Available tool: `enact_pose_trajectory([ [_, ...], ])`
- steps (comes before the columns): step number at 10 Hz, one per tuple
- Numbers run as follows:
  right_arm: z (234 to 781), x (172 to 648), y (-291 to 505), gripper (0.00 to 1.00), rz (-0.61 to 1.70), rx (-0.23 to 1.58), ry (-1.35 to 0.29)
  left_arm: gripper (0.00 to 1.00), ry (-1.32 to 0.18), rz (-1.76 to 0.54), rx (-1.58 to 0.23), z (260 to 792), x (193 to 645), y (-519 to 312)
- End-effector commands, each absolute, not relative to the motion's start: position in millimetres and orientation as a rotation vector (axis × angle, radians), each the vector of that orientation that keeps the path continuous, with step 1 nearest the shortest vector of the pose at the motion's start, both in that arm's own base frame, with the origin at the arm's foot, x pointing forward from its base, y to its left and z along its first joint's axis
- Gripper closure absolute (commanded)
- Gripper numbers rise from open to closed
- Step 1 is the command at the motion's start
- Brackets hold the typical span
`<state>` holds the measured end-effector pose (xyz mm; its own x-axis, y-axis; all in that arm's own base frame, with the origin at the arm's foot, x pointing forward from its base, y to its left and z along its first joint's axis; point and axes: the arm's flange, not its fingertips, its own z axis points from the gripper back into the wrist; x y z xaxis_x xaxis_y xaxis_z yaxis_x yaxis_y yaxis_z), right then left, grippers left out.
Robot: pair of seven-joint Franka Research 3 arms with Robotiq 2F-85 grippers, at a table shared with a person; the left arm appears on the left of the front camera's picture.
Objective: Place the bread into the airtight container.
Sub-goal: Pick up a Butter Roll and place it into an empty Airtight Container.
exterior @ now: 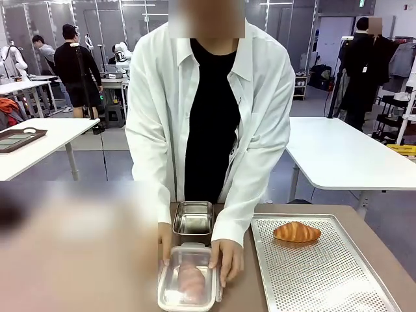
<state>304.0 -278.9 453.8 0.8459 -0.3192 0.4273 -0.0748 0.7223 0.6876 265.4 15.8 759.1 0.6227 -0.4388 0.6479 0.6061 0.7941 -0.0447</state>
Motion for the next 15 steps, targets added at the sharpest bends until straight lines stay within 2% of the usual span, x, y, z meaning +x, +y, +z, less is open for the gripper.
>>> enact_pose_trajectory([
  [1,454.9,300.5,-277.9,0.00,-0.130,0.763,-0.564,0.00,-0.666,-0.627,-0.271,760.5,265.7,15.3],
  [15,454.9,300.5,-277.9,0.00,-0.130,0.763,-0.564,0.00,-0.666,-0.627,-0.271,760.5,265.7,15.3],
])
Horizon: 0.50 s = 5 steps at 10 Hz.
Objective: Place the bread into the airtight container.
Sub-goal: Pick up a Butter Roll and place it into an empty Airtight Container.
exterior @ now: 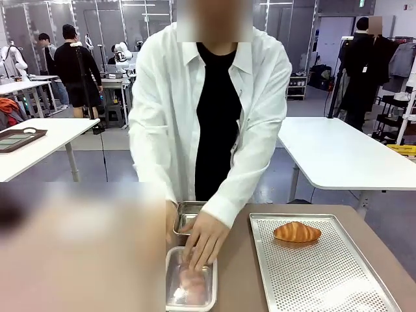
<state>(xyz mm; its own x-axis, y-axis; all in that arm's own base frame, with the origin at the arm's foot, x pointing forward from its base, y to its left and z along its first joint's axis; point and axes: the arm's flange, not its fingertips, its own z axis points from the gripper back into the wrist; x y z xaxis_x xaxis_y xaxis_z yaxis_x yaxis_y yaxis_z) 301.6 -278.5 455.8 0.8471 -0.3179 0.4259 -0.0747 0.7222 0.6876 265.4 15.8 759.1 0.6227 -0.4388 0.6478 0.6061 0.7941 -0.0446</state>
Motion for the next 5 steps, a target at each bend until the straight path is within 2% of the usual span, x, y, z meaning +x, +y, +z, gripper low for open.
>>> enact_pose_trajectory([
  [1,454.9,300.5,-277.9,0.00,-0.130,0.763,-0.564,0.00,-0.666,-0.627,-0.271,760.5,265.7,15.3],
  [5,454.9,300.5,-277.9,0.00,-0.130,0.763,-0.564,0.00,-0.666,-0.627,-0.271,760.5,265.7,15.3],
])
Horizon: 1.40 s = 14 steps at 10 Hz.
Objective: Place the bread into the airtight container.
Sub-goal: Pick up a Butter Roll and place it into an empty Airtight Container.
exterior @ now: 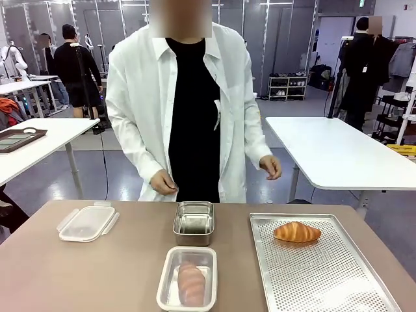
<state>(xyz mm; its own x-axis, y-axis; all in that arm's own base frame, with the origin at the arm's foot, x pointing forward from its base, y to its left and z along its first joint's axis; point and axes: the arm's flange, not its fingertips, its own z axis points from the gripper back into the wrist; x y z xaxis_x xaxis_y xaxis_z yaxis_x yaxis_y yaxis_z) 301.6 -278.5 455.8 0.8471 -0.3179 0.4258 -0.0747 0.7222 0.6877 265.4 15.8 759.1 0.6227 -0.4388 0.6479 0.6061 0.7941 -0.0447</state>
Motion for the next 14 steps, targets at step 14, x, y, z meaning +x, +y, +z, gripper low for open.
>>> enact_pose_trajectory([
  [14,487.7,351.4,-54.8,0.00,0.751,0.142,-0.391,0.00,-0.666,-0.627,-0.271,760.5,265.7,15.3],
])
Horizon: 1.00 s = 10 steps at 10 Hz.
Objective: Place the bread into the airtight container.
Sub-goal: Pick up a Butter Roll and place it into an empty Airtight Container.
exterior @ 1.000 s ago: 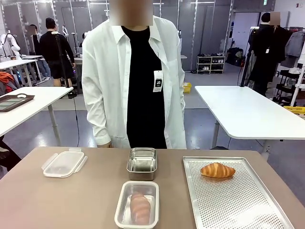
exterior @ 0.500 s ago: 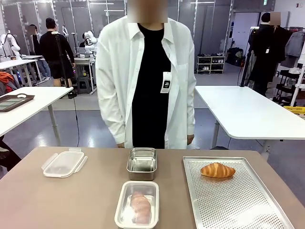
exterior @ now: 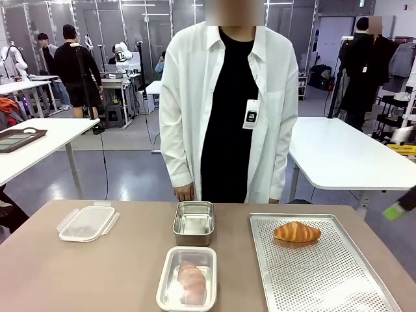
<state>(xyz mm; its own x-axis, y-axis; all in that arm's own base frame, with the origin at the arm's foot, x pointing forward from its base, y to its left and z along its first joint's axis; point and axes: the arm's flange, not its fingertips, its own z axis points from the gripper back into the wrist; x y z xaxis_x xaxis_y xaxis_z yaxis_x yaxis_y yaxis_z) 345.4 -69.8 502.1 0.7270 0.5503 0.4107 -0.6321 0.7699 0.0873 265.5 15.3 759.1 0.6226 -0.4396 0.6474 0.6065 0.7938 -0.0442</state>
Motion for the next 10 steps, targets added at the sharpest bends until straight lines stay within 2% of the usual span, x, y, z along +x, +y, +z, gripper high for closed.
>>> enact_pose_trajectory([
  [1,483.4,359.8,-25.3,0.00,0.858,0.093,-0.360,0.00,-0.666,-0.627,-0.271,760.5,265.7,15.3],
  [3,471.1,373.9,30.3,0.00,1.051,-0.022,-0.298,0.00,-0.666,-0.627,-0.271,760.5,265.7,15.3],
  [6,432.9,383.2,73.7,0.00,1.352,-0.059,-0.235,0.00,-0.666,-0.627,-0.271,760.5,265.7,15.3],
  [7,425.9,383.0,75.4,0.00,1.359,-0.063,-0.199,0.00,-0.666,-0.627,-0.271,760.5,265.7,15.3],
  [8,444.4,374.6,84.7,0.00,1.275,-0.039,-0.229,0.00,-0.666,-0.627,-0.271,760.5,265.7,15.3],
  [10,444.4,374.6,84.7,0.00,1.275,-0.039,-0.229,0.00,-0.666,-0.627,-0.271,760.5,265.7,15.3],
])
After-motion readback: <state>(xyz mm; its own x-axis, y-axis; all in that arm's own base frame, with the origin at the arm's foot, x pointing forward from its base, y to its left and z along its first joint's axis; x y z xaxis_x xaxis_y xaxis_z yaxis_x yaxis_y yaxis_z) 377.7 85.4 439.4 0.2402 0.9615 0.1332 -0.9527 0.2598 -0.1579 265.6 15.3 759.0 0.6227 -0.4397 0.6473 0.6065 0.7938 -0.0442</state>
